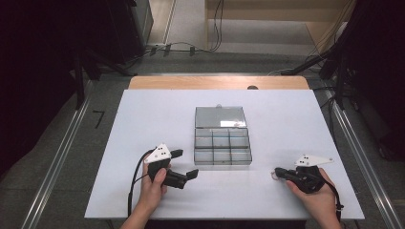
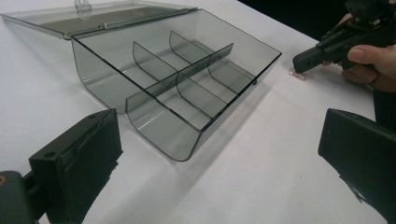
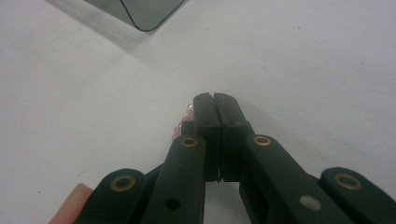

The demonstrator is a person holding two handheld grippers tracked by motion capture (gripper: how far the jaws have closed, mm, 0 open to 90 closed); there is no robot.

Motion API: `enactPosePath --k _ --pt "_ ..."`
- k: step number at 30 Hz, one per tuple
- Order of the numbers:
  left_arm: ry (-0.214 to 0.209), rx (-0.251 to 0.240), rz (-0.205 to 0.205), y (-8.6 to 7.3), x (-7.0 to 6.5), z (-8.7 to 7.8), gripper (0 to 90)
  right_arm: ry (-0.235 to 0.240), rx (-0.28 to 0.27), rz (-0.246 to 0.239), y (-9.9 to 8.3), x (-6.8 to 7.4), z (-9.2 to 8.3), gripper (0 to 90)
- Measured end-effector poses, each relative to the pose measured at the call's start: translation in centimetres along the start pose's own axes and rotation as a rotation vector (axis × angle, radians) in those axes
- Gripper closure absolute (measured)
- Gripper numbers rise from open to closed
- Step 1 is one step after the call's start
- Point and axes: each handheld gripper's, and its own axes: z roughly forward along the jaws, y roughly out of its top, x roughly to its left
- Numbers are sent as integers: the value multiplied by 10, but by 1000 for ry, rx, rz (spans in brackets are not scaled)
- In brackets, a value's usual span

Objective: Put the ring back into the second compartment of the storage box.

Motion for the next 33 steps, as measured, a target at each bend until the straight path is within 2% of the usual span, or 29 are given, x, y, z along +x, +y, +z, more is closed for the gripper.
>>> enactPosePath --k 15,27,33 --pt "0 -8 0 0 0 -1 0 19 -67 -3 11 6 -8 872" --pt "1 -7 2 0 0 0 0 18 -94 -10 19 8 -14 872" --pt "-1 -13 -9 0 1 1 0 18 -109 -15 23 8 -16 872"
